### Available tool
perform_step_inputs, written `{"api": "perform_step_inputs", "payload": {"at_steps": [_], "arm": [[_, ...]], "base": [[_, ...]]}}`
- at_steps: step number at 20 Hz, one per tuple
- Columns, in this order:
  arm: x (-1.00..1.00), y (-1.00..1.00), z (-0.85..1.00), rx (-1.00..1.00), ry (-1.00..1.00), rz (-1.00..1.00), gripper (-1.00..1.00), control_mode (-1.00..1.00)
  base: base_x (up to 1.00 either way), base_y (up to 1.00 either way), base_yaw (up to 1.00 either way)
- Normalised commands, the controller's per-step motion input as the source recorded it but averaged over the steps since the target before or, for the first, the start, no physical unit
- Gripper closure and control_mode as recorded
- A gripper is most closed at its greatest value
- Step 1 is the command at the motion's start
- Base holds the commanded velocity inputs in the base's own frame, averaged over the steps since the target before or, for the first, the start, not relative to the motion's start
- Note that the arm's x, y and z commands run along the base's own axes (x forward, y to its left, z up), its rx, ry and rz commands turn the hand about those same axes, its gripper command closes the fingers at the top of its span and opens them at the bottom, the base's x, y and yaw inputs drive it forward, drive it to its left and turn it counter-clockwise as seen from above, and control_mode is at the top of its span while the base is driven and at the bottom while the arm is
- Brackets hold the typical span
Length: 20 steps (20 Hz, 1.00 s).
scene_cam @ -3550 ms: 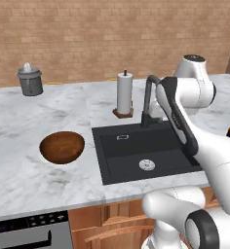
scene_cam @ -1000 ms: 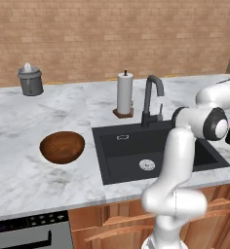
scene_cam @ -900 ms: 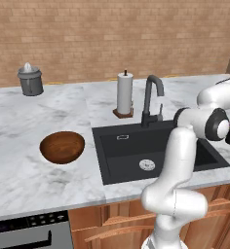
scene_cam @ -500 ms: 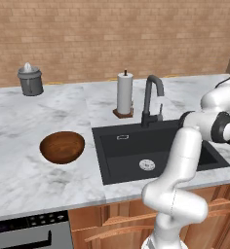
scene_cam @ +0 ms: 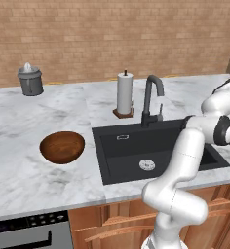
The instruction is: Pick the mug and place it in the sink. Pick the bowl and place it in the open cabinet and then close the cabinet.
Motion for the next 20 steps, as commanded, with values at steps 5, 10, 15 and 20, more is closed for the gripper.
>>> {"api": "perform_step_inputs", "payload": {"at_steps": [5,10,15,20], "arm": [[0.30,-0.16,-0.35,-0.02,-0.09,0.00,-1.00,-1.00],[0.22,-0.04,-0.21,0.00,-0.05,0.00,-1.00,-1.00],[0.19,-0.08,-0.30,0.00,0.00,0.00,-1.00,-1.00],[0.01,-0.18,-0.28,0.00,0.00,0.00,-1.00,-1.00]], "base": [[0.00,0.00,0.00],[0.00,0.00,0.00],[0.00,0.00,0.00],[0.00,0.00,0.00]]}}
